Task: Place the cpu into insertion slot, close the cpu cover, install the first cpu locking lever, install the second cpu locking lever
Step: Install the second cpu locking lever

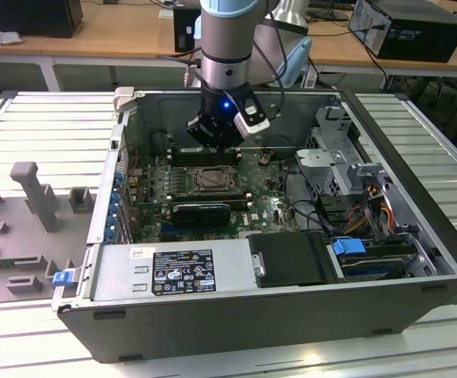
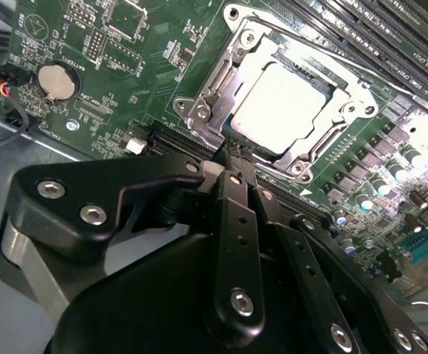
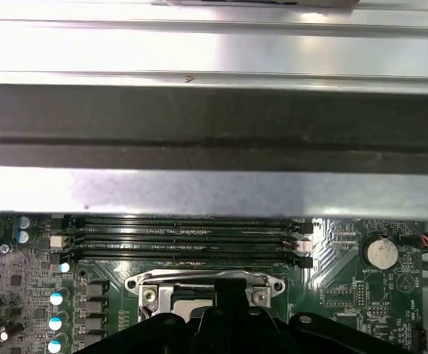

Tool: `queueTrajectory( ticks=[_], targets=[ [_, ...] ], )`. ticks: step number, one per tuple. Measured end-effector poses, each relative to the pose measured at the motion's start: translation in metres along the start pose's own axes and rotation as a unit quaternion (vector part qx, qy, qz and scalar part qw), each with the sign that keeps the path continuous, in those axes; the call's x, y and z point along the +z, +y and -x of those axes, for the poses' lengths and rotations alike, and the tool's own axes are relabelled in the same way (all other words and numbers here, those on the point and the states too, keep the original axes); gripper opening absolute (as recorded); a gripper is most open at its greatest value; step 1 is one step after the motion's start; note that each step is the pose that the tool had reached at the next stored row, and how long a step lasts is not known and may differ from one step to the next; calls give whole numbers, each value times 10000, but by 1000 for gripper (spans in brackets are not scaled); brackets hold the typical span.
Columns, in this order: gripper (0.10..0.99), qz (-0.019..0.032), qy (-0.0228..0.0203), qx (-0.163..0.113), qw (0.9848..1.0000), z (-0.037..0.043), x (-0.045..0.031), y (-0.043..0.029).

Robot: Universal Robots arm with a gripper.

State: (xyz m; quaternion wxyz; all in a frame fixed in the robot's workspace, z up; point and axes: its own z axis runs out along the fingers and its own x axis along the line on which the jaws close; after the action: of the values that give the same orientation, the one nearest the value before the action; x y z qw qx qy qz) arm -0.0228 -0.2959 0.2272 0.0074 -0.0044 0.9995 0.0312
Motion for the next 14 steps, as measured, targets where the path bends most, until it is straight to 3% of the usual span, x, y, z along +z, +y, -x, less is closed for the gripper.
queueTrajectory(
  ticks=[11, 14],
  targets=[
    [106, -15, 1, 0, 10000, -1, -7, -39],
    [106, -23, 1, -1, 10000, 1, -54, -36]
  ],
)
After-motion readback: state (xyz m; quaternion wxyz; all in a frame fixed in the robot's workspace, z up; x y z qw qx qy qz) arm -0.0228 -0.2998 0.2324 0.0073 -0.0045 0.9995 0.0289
